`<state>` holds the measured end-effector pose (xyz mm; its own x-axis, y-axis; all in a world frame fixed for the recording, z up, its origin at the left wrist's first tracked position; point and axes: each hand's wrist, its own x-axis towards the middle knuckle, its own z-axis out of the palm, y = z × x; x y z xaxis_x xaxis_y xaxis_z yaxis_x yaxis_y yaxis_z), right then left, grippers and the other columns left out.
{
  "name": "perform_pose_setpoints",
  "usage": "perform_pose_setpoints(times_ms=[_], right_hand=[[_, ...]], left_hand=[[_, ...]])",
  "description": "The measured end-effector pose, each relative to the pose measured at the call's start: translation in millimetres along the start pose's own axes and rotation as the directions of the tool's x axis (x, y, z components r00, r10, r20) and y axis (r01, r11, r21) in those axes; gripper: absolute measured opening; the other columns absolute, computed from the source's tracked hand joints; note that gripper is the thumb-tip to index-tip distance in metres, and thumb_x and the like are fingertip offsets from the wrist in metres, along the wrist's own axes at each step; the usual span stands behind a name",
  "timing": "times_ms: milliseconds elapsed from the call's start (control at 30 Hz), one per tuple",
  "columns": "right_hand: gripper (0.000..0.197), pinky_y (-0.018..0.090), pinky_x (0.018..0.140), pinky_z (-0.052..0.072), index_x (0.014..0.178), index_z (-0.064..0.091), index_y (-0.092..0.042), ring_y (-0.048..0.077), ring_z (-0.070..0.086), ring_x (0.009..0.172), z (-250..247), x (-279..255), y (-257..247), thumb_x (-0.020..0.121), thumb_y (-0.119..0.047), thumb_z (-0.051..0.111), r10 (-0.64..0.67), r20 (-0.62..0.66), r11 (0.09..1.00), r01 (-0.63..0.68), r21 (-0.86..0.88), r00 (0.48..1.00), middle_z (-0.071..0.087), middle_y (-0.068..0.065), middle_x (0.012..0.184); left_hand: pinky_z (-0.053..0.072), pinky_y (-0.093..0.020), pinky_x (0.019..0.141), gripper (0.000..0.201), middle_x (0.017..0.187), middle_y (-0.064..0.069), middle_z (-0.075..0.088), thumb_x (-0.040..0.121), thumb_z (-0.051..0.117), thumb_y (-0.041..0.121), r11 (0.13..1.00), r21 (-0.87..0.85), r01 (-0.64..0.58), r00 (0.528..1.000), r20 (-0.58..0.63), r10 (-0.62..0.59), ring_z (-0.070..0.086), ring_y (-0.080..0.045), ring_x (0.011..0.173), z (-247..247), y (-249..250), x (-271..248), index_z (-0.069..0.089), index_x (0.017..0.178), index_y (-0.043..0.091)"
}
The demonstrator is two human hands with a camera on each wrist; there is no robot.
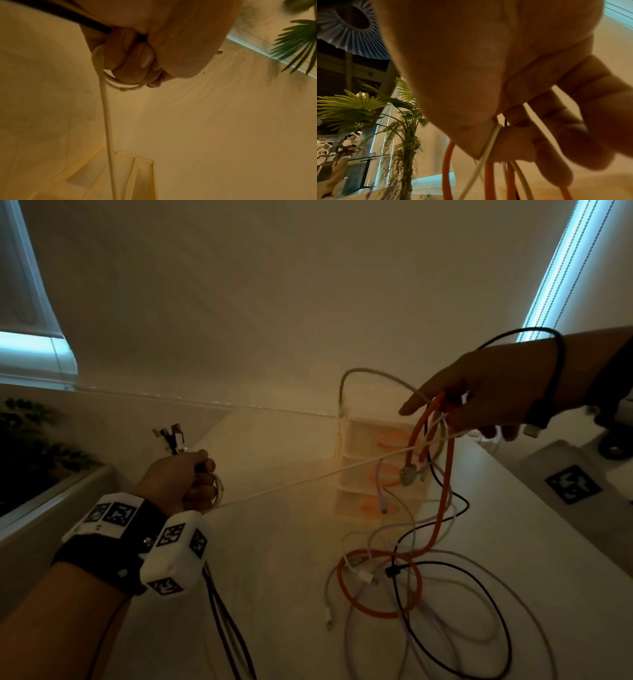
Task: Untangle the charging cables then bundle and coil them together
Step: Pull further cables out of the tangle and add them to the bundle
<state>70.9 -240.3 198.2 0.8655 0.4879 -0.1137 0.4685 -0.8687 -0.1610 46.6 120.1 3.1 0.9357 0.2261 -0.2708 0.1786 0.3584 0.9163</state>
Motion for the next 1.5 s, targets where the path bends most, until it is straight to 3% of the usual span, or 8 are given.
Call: perform_pose_setpoints(times_ms=[333, 567, 767, 933, 1067, 1200, 1400, 1500], right_hand=[[0.036, 0.024, 0.046, 0.038, 0.104, 0.052, -0.015, 0.01, 0.055, 0.044, 0, -3, 50, 0.08, -0.013, 0.079, 0.137, -0.38, 0.962, -0.214, -0.168, 0.915, 0.058, -0.001, 0.057], [0.042, 0.026, 0.037, 0.048, 0.112, 0.051, -0.02, 0.018, 0.063, 0.044, 50, 0, 29, 0.084, 0.005, 0.07, 0.047, -0.001, 0.979, -0.046, 0.2, 0.999, 0.066, 0.02, 0.084], [0.035, 0.042, 0.076, 0.062, 0.119, 0.055, -0.032, 0.019, 0.074, 0.083, 78, 7, -18, 0.09, -0.019, 0.069, -0.063, 0.36, 0.993, 0.023, 0.116, 0.931, 0.074, 0.004, 0.102], [0.017, 0.029, 0.061, 0.061, 0.088, 0.073, -0.011, 0.015, 0.072, 0.064, 66, 11, -30, 0.094, -0.021, 0.061, 0.058, 0.17, 0.995, -0.043, -0.09, 0.984, 0.075, 0.003, 0.075], [0.007, 0.033, 0.053, 0.058, 0.089, 0.068, -0.013, 0.022, 0.071, 0.058, 83, 6, -49, 0.091, -0.014, 0.061, -0.015, -0.369, 0.865, 0.197, 0.461, 0.929, 0.071, 0.007, 0.066], [0.038, 0.045, 0.081, 0.06, 0.113, 0.057, -0.023, 0.022, 0.073, 0.086, 151, 13, -85, 0.08, -0.015, 0.075, -0.007, -0.284, 0.503, 0.249, 0.827, 0.959, 0.073, 0.005, 0.093], [0.009, 0.028, 0.056, 0.051, 0.106, 0.062, -0.027, 0.016, 0.064, 0.058, 208, 8, -79, 0.099, -0.027, 0.057, -0.119, -0.057, 0.554, 0.114, 0.825, 0.991, 0.069, 0.0, 0.068], [0.025, 0.024, 0.047, 0.04, 0.088, 0.07, -0.018, 0.013, 0.048, 0.049, 213, 6, -51, 0.102, -0.026, 0.051, -0.016, -0.095, 0.536, 0.088, 0.84, 0.995, 0.052, 0.002, 0.058]], left_hand=[[0.02, -0.012, 0.034, 0.042, 0.038, 0.003, 0.029, 0.106, 0.038, 0.03, 0.999, 0.05, -0.019, 0.971, -0.237, 0.03, 0.023, -0.011, 0.026, -20, 8, 6, 0.043, 0.068, 0.013], [0.019, -0.01, 0.036, 0.042, 0.041, 0.005, 0.026, 0.106, 0.038, 0.034, 0.998, 0.029, -0.061, 0.994, -0.094, 0.063, 0.021, -0.01, 0.027, 10, 4, -8, 0.044, 0.069, 0.015], [0.016, -0.014, 0.036, 0.042, 0.047, 0.005, 0.027, 0.105, 0.042, 0.037, 0.989, -0.051, -0.136, 0.99, -0.047, 0.134, 0.02, -0.009, 0.034, 33, -5, -24, 0.048, 0.069, 0.016], [0.011, -0.016, 0.037, 0.044, 0.048, 0.006, 0.022, 0.106, 0.039, 0.036, 0.968, -0.233, -0.096, 0.986, 0.108, 0.124, 0.019, -0.007, 0.034, 51, -8, -36, 0.046, 0.067, 0.016], [0.014, -0.02, 0.04, 0.043, 0.051, 0.006, 0.022, 0.106, 0.035, 0.036, 0.92, -0.39, -0.036, 0.956, 0.256, 0.145, 0.021, -0.007, 0.037, 70, -19, -49, 0.045, 0.07, 0.015], [0.019, -0.022, 0.043, 0.04, 0.055, 0.006, 0.023, 0.105, 0.035, 0.038, 0.862, -0.506, -0.023, 0.916, 0.335, 0.222, 0.025, -0.009, 0.042, 89, -30, -61, 0.046, 0.075, 0.015], [0.025, -0.019, 0.039, 0.041, 0.054, 0.007, 0.027, 0.106, 0.034, 0.038, 0.808, -0.587, -0.04, 0.898, 0.333, 0.286, 0.027, -0.008, 0.042, 79, -22, -57, 0.048, 0.076, 0.014], [0.023, -0.017, 0.038, 0.04, 0.054, 0.008, 0.027, 0.105, 0.037, 0.037, 0.807, -0.591, -0.02, 0.901, 0.338, 0.27, 0.028, -0.005, 0.041, 66, -13, -51, 0.049, 0.075, 0.015]])
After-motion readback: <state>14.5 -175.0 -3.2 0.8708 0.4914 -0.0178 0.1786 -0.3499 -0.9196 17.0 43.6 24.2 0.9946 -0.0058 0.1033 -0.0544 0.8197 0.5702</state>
